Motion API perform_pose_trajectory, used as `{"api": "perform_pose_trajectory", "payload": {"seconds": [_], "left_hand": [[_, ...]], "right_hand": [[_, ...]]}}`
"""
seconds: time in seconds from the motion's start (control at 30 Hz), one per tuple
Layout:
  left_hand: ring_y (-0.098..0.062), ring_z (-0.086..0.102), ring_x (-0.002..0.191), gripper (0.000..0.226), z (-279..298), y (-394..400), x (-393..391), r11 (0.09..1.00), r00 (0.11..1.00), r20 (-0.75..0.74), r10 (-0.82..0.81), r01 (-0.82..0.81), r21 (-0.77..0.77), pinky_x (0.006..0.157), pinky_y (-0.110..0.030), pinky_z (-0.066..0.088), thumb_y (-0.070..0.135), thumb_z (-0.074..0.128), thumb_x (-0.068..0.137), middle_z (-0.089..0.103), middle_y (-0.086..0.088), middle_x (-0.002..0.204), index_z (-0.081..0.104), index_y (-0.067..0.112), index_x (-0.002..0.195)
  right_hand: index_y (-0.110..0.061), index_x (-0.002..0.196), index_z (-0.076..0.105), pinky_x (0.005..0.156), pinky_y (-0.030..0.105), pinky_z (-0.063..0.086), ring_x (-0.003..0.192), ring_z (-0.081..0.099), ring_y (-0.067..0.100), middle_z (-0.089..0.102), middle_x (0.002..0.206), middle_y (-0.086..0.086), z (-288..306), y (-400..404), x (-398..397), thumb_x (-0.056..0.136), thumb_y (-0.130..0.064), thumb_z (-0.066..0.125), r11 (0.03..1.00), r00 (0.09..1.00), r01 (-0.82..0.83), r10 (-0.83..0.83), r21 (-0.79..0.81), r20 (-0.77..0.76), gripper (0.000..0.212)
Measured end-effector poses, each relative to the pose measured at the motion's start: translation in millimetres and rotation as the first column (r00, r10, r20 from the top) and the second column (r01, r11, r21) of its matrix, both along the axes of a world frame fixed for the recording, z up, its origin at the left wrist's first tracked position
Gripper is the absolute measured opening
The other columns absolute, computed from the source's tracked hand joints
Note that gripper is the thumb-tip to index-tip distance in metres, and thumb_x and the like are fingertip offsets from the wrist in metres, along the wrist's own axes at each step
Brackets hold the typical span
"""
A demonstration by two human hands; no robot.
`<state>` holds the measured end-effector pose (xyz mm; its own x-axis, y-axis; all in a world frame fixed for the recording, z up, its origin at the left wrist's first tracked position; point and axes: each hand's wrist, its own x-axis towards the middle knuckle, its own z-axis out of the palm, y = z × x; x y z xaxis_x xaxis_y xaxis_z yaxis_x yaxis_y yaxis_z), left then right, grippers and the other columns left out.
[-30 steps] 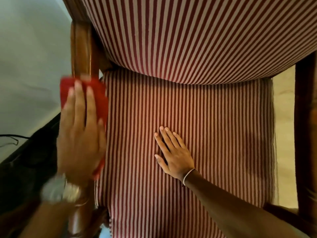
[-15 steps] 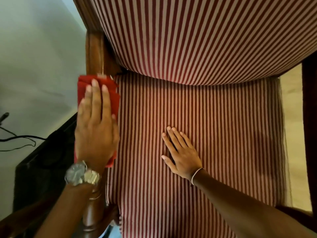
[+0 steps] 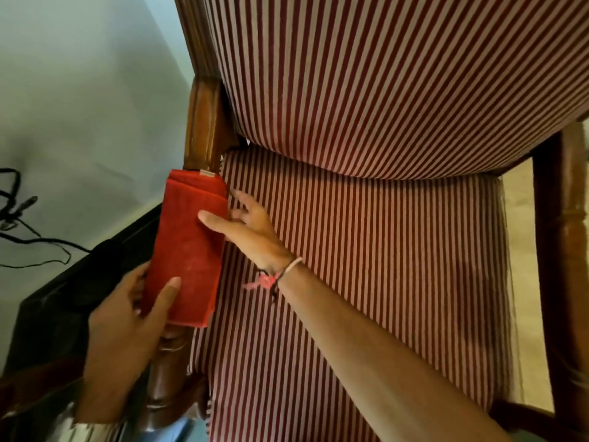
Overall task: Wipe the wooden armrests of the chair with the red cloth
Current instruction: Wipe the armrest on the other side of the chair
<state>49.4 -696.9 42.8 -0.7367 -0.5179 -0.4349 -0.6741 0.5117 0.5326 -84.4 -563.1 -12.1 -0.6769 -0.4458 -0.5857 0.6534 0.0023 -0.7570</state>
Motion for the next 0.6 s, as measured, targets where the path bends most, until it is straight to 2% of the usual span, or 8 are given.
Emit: {"api": "perform_pose_trajectory", "payload": {"seconds": [0.03, 0.1, 0.13, 0.23, 0.33, 0.47, 0.6], "left_hand": [[-0.028, 0.064, 0.099, 0.065, 3, 2, 3, 1.000, 1.000, 0.008, 0.009, -0.009, -0.011, 0.084, -0.039, 0.055, 0.033, 0.065, 0.089, 0.060, -0.020, 0.137, 0.042, 0.015, 0.148], [-0.032, 0.065, 0.107, 0.065, 13, 9, 7, 0.999, 1.000, -0.010, 0.025, -0.025, -0.046, 0.092, -0.046, 0.053, 0.027, 0.071, 0.087, 0.063, -0.020, 0.135, 0.045, 0.013, 0.145], [-0.029, 0.064, 0.106, 0.064, 16, 12, 7, 0.998, 0.999, -0.023, 0.032, -0.033, -0.050, 0.094, -0.046, 0.051, 0.024, 0.072, 0.086, 0.064, -0.020, 0.133, 0.047, 0.011, 0.144], [-0.018, 0.057, 0.099, 0.059, 33, 38, 9, 0.998, 0.995, -0.074, 0.068, -0.069, -0.006, 0.095, -0.042, 0.050, 0.019, 0.073, 0.086, 0.066, -0.015, 0.129, 0.051, 0.012, 0.141], [-0.015, 0.058, 0.102, 0.058, 49, 79, 16, 0.988, 0.988, -0.123, 0.096, -0.079, 0.136, 0.095, -0.037, 0.049, 0.020, 0.072, 0.087, 0.062, -0.001, 0.125, 0.051, 0.018, 0.141], [-0.001, 0.061, 0.098, 0.046, 65, 160, 28, 0.967, 0.972, -0.224, 0.073, -0.014, 0.253, 0.091, -0.036, 0.055, 0.025, 0.074, 0.085, 0.057, 0.025, 0.107, 0.054, 0.030, 0.126], [-0.001, 0.067, 0.094, 0.040, 65, 263, 35, 0.930, 0.961, -0.255, 0.108, -0.006, 0.368, 0.087, -0.041, 0.061, 0.030, 0.077, 0.084, 0.063, 0.022, 0.107, 0.054, 0.034, 0.117]], "right_hand": [[-0.011, 0.148, 0.038, 0.082, 0.017, 0.055, 0.107, 0.064, 0.013, 0.062, 0.135, 0.013, -1, -5, -4, 0.088, -0.014, 0.075, 1.000, 1.000, 0.026, -0.026, 0.008, 0.012, 0.071], [-0.004, 0.137, 0.052, 0.092, 0.034, 0.058, 0.112, 0.068, 0.026, 0.066, 0.131, 0.019, 0, -6, -2, 0.085, -0.007, 0.077, 0.997, 0.996, 0.075, -0.075, -0.005, 0.045, 0.057], [0.000, 0.132, 0.056, 0.098, 0.043, 0.057, 0.115, 0.067, 0.032, 0.065, 0.131, 0.023, 2, -3, 0, 0.086, -0.005, 0.075, 0.995, 0.994, 0.091, -0.089, -0.032, 0.070, 0.049], [0.007, 0.131, 0.054, 0.104, 0.056, 0.050, 0.120, 0.062, 0.041, 0.061, 0.132, 0.031, 18, 30, 11, 0.092, 0.001, 0.065, 0.982, 0.986, 0.138, -0.123, -0.128, 0.117, 0.040], [0.002, 0.135, 0.053, 0.100, 0.052, 0.054, 0.114, 0.065, 0.033, 0.063, 0.133, 0.026, 35, 80, 20, 0.094, -0.001, 0.062, 0.964, 0.978, 0.196, -0.179, -0.178, 0.104, 0.042], [-0.006, 0.126, 0.062, 0.082, 0.034, 0.062, 0.094, 0.073, 0.017, 0.074, 0.108, 0.007, 54, 172, 29, 0.094, -0.005, 0.065, 0.957, 0.972, 0.230, -0.236, -0.178, -0.017, 0.033], [-0.016, 0.107, 0.070, 0.078, 0.027, 0.062, 0.084, 0.074, 0.010, 0.078, 0.091, -0.002, 77, 277, 33, 0.091, -0.003, 0.066, 0.963, 0.956, 0.245, -0.259, -0.111, -0.135, 0.020]]}}
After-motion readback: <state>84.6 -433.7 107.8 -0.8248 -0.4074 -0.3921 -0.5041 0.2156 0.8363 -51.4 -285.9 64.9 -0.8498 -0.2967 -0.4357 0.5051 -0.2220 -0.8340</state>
